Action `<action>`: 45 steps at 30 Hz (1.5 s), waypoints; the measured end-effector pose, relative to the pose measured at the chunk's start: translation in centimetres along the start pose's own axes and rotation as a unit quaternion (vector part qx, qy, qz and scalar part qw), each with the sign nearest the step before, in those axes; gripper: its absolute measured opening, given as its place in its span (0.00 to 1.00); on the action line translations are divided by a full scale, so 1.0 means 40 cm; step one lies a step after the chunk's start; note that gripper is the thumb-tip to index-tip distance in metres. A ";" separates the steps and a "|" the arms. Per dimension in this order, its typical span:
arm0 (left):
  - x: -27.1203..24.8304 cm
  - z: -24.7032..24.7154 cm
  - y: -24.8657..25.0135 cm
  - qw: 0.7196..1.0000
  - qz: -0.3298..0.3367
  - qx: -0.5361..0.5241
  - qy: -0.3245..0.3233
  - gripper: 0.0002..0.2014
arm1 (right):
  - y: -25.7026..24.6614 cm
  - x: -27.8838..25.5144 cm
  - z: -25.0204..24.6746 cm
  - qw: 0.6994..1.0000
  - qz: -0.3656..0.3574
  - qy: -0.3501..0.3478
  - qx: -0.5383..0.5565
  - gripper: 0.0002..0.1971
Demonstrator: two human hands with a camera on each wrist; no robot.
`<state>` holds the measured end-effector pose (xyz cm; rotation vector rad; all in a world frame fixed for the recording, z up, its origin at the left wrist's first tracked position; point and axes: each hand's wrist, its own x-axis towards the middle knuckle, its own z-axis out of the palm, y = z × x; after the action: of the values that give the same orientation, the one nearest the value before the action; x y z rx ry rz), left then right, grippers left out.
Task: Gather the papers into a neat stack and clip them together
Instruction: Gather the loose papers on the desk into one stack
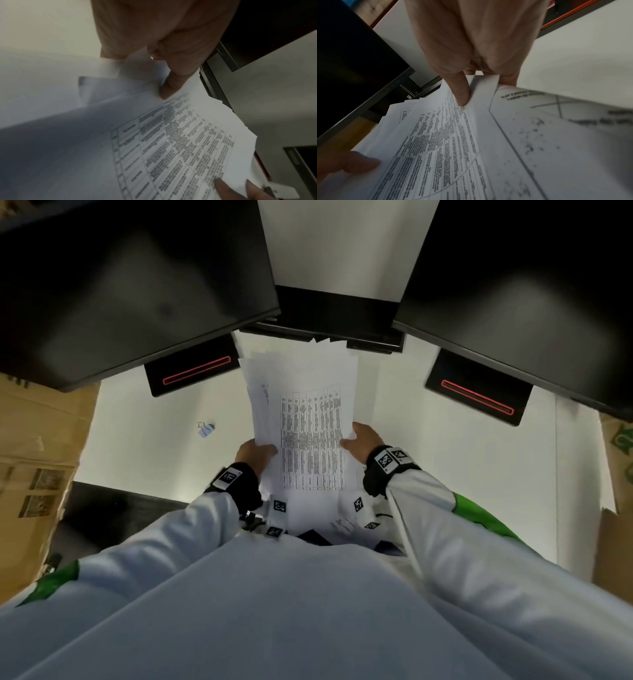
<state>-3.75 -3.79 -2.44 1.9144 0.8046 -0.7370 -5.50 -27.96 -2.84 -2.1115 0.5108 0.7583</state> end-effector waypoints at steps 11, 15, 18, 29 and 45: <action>0.046 -0.028 0.017 0.992 0.040 -0.080 -0.087 0.34 | 0.048 0.009 0.003 0.988 0.075 -0.020 0.134 0.35; 0.044 -0.045 0.055 0.967 0.044 -0.001 -0.251 0.23 | 0.043 -0.001 -0.014 0.988 0.060 -0.112 0.086 0.29; 0.054 -0.041 0.059 0.963 0.076 -0.004 -0.257 0.27 | 0.027 -0.013 -0.046 0.996 0.015 -0.091 -0.008 0.28; 0.046 0.044 -0.034 0.935 -0.015 -0.237 -0.262 0.14 | 0.194 -0.081 -0.180 0.996 -0.009 -0.046 -0.076 0.22; 0.122 0.079 0.020 0.988 -0.033 -0.091 -0.116 0.16 | 0.086 -0.213 -0.330 0.973 0.016 0.038 -0.228 0.21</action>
<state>-0.68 -5.78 -7.04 1.6112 0.7638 -0.8776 -9.33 -39.79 7.34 -2.5709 0.4410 0.8790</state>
